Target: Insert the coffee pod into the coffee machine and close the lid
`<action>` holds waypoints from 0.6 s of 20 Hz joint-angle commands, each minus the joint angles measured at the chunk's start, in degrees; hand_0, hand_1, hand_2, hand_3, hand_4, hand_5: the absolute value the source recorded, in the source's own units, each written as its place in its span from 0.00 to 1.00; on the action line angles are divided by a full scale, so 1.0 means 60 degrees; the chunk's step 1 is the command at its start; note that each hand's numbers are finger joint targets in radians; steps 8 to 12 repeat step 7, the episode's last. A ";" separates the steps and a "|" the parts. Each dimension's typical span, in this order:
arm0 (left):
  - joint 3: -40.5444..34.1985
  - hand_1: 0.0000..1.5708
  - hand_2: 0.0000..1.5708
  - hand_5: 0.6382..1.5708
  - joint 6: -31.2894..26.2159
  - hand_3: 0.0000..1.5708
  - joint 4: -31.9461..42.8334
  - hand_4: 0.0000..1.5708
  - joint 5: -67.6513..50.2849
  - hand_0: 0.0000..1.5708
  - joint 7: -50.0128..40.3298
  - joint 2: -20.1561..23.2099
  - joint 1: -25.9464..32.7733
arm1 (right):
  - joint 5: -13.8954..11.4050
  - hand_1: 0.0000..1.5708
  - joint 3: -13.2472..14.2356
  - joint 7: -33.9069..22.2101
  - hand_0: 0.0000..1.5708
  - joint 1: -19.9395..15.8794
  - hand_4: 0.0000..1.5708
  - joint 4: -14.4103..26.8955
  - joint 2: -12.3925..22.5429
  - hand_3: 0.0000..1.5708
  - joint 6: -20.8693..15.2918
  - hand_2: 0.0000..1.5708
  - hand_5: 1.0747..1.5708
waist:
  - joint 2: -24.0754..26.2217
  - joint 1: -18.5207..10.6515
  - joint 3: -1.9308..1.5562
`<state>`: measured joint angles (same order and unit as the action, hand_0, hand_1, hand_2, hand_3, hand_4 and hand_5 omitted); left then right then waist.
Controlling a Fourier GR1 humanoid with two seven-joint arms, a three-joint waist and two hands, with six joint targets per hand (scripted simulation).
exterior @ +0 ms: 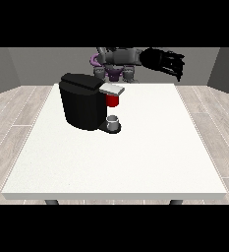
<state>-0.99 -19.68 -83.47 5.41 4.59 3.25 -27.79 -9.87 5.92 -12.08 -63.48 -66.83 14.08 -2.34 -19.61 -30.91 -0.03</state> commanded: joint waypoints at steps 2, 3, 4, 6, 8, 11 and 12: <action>-0.0105 0.00 0.00 1.00 0.0343 0.00 0.0120 0.17 0.0163 0.00 0.0483 -0.0086 0.0967 | -0.0029 0.00 -0.0660 0.0996 0.00 0.0604 0.11 -0.0111 -0.1129 0.00 -0.0160 0.00 1.00 | 0.0616 0.0728 0.0008; -0.0417 0.00 0.00 1.00 -0.0011 0.00 0.0262 0.17 -0.0160 0.00 0.0494 0.0249 0.1168 | 0.0069 0.00 -0.0917 0.1140 0.00 0.1080 0.14 -0.0345 -0.1305 0.00 0.0147 0.00 1.00 | 0.1002 0.1085 0.0008; -0.0786 0.00 0.00 1.00 -0.0174 0.00 0.0386 0.17 -0.0473 0.00 0.0363 0.0480 0.0988 | 0.0048 0.00 -0.1052 0.1430 0.00 0.1189 0.12 -0.0316 -0.1583 0.00 0.0045 0.00 1.00 | 0.0881 0.1178 0.0007; -0.1025 0.00 0.00 1.00 -0.0275 0.00 0.0562 0.17 -0.0573 0.00 0.0470 0.0704 0.1412 | 0.0116 0.00 -0.1113 0.1483 0.00 0.1235 0.17 -0.0351 -0.1821 0.00 0.0000 0.00 1.00 | 0.1263 0.1394 0.0009; -0.0809 0.00 0.00 1.00 0.0339 0.00 0.0456 0.17 -0.0272 0.00 0.0073 0.0254 0.1095 | 0.0009 0.00 -0.1764 0.1850 0.00 0.1936 0.17 -0.0358 -0.2289 0.00 -0.0481 0.00 1.00 | 0.1389 0.1663 0.0005; -0.0809 0.00 0.00 1.00 0.0339 0.00 0.0456 0.17 -0.0272 0.00 0.0073 0.0254 0.1095 | 0.0009 0.00 -0.1764 0.1850 0.00 0.1936 0.17 -0.0358 -0.2289 0.00 -0.0481 0.00 1.00 | 0.1389 0.1663 0.0005; -0.0809 0.00 0.00 1.00 0.0339 0.00 0.0456 0.17 -0.0272 0.00 0.0073 0.0254 0.1095 | 0.0009 0.00 -0.1764 0.1850 0.00 0.1936 0.17 -0.0358 -0.2289 0.00 -0.0481 0.00 1.00 | 0.1389 0.1663 0.0005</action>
